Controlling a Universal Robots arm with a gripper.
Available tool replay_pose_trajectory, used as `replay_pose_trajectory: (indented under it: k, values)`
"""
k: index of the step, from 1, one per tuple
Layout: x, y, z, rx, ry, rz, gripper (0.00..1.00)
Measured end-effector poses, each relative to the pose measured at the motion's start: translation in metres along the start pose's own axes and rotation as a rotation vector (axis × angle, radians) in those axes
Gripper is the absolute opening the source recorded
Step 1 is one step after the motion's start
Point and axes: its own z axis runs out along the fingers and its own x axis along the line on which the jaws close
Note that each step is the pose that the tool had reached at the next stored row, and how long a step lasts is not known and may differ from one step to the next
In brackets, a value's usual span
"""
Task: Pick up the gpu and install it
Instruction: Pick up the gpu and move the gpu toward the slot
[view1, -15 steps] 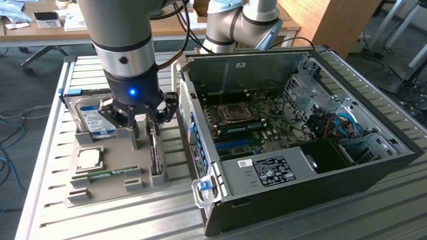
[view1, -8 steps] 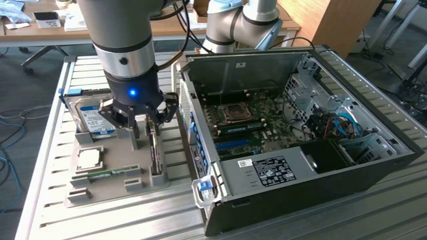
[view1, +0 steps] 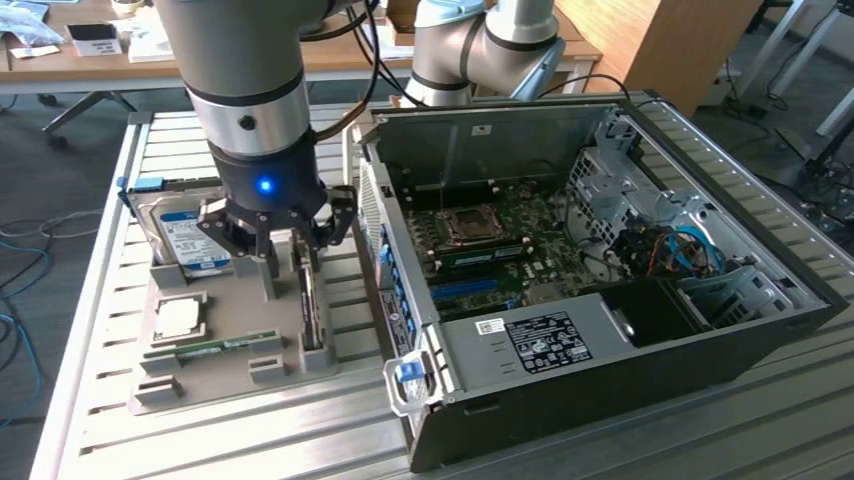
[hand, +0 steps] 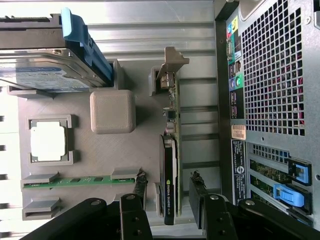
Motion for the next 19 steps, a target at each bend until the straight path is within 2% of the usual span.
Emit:
replay_pose_trajectory:
  k: [6, 15, 19]
  values:
    - [0.0, -0.0006, 0.0079, 0.0003, 0.0003, 0.0, 0.47]
    - [0.0, -0.0007, 0.0108, 0.0007, 0.0002, 0.0, 0.47]
    - [-0.001, -0.0011, 0.0163, 0.0008, 0.0003, 0.0, 0.47]
